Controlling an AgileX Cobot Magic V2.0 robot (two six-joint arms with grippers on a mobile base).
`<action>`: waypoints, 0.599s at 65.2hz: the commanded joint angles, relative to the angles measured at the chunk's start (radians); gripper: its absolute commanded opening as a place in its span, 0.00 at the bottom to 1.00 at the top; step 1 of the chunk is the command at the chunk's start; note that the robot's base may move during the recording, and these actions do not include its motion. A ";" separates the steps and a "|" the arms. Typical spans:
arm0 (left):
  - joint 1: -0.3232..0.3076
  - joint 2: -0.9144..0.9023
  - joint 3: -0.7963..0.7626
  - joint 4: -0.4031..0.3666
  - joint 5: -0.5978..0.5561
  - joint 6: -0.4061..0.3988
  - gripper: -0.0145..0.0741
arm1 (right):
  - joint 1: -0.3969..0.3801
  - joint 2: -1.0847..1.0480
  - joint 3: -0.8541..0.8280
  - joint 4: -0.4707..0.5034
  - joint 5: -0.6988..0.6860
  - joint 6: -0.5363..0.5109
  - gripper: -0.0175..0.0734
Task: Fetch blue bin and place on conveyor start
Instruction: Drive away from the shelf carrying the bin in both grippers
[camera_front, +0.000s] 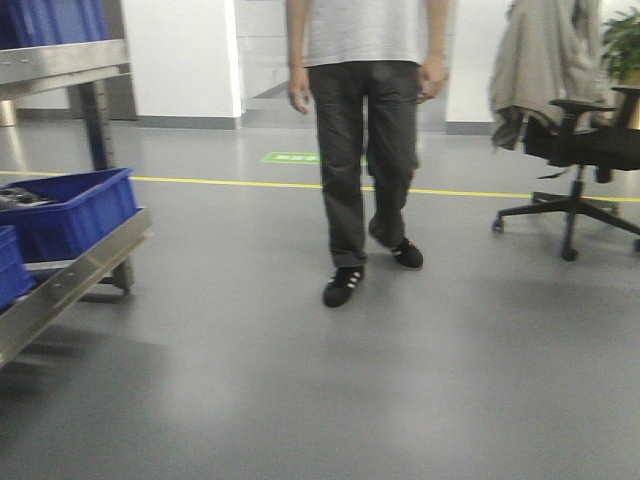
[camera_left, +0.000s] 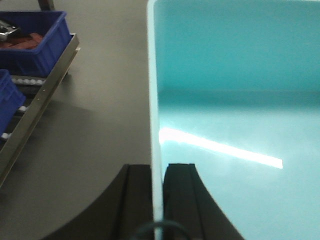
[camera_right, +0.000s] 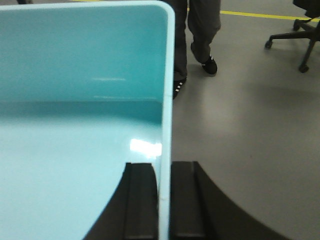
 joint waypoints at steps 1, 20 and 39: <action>-0.008 -0.007 -0.004 0.006 -0.046 0.006 0.04 | 0.007 -0.013 -0.004 -0.005 -0.041 -0.004 0.01; -0.008 -0.007 -0.004 0.006 -0.046 0.006 0.04 | 0.007 -0.013 -0.004 -0.005 -0.041 -0.004 0.01; -0.008 -0.007 -0.004 0.006 -0.046 0.006 0.04 | 0.007 -0.013 -0.004 -0.005 -0.057 -0.004 0.01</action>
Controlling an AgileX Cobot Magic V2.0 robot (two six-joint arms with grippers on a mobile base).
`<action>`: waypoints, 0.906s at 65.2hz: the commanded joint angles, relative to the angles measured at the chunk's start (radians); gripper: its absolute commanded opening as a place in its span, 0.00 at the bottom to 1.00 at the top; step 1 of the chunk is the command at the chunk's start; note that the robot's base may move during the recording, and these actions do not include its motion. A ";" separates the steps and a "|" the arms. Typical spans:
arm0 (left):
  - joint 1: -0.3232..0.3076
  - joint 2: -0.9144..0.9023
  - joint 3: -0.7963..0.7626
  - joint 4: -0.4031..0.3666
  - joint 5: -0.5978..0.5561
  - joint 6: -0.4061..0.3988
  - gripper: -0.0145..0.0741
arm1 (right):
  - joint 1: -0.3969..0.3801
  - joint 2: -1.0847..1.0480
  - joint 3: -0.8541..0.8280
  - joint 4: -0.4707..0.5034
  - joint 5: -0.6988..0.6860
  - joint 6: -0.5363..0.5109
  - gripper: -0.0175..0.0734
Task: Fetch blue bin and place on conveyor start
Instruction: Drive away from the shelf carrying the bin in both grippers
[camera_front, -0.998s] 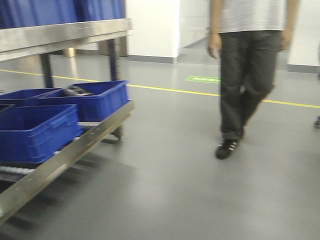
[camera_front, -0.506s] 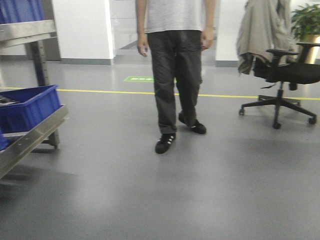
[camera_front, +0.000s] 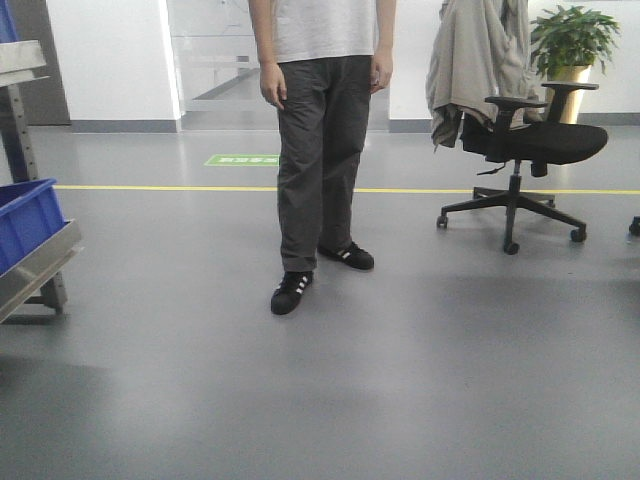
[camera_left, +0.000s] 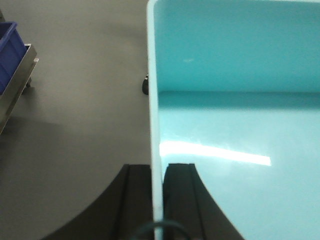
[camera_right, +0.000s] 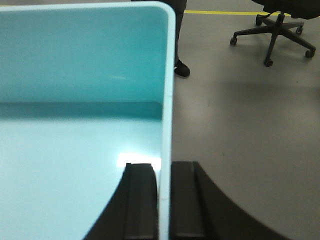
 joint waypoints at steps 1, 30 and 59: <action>-0.008 -0.007 -0.004 0.008 -0.046 0.006 0.04 | 0.005 -0.012 -0.004 -0.005 -0.057 -0.004 0.01; -0.008 -0.007 -0.004 0.008 -0.046 0.006 0.04 | 0.005 -0.012 -0.004 -0.005 -0.057 -0.004 0.01; -0.008 -0.007 -0.004 0.008 -0.046 0.006 0.04 | 0.005 -0.012 -0.004 -0.005 -0.057 -0.004 0.01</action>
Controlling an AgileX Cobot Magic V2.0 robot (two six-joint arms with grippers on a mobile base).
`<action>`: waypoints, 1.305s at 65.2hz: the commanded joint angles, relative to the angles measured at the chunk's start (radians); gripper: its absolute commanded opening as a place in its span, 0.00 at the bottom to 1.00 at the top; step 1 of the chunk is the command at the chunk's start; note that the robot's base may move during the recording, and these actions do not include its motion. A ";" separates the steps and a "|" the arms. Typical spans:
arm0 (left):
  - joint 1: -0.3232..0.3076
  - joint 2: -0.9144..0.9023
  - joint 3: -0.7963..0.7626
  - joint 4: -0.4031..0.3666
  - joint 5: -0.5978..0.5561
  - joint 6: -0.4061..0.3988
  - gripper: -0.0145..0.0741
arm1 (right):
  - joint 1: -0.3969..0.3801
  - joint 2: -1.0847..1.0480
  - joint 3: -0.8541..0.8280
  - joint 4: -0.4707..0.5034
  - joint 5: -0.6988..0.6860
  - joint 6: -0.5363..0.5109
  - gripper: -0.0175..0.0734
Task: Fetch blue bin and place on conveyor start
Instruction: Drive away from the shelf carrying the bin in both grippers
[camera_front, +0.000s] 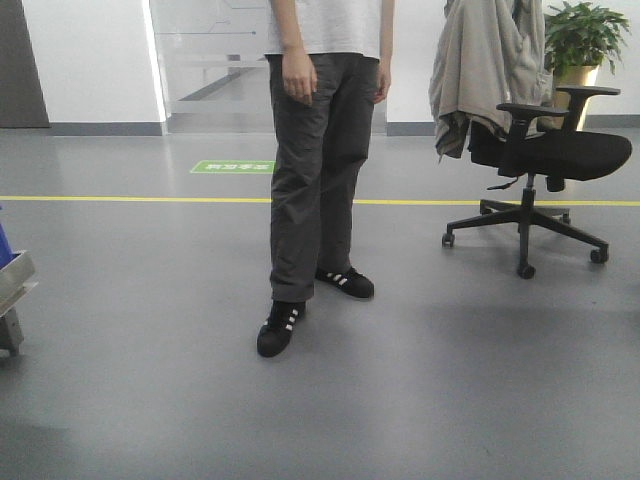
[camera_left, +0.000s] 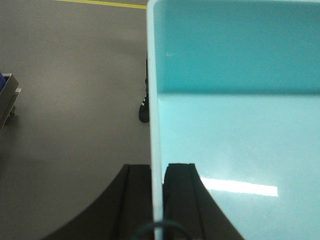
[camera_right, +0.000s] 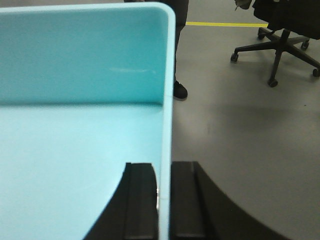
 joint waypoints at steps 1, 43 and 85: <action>-0.008 -0.007 -0.004 0.008 -0.046 0.006 0.04 | 0.005 -0.012 -0.004 -0.005 -0.055 -0.004 0.01; -0.008 -0.007 -0.004 0.008 -0.046 0.006 0.04 | 0.005 -0.012 -0.004 -0.005 -0.055 -0.004 0.01; -0.008 -0.007 -0.004 0.008 -0.046 0.006 0.04 | 0.005 -0.012 -0.004 -0.005 -0.055 -0.004 0.01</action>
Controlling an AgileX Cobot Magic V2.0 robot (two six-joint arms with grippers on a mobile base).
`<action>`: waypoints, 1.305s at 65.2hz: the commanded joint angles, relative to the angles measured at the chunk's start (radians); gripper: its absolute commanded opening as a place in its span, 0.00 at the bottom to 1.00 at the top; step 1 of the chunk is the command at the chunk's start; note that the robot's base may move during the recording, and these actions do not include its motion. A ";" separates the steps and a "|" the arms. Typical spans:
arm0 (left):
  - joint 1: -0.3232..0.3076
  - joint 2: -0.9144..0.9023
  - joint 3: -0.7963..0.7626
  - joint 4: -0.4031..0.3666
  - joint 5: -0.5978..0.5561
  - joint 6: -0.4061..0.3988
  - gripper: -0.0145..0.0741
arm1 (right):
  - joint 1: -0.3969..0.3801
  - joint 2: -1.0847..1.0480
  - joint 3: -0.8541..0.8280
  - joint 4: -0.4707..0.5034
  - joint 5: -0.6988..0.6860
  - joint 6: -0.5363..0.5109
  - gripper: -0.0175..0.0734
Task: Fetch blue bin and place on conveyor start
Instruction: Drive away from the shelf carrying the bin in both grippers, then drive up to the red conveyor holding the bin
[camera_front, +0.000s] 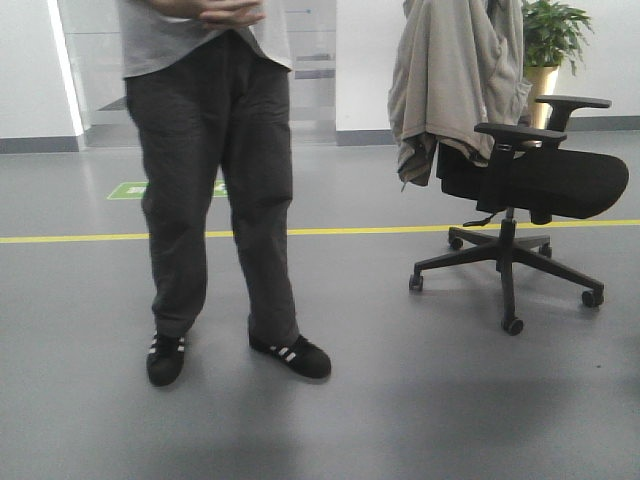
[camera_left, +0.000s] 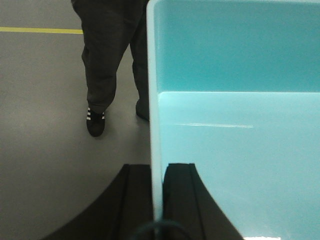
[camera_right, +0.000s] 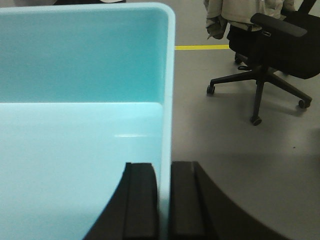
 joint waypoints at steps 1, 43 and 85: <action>-0.008 -0.007 -0.004 0.007 -0.046 0.006 0.04 | 0.005 -0.012 -0.004 -0.005 -0.054 -0.004 0.01; -0.008 -0.007 -0.004 0.008 -0.046 0.006 0.04 | 0.005 -0.012 -0.004 -0.005 -0.054 -0.004 0.01; -0.008 -0.007 -0.004 0.033 -0.046 0.006 0.04 | 0.005 -0.012 -0.004 -0.005 -0.077 -0.004 0.01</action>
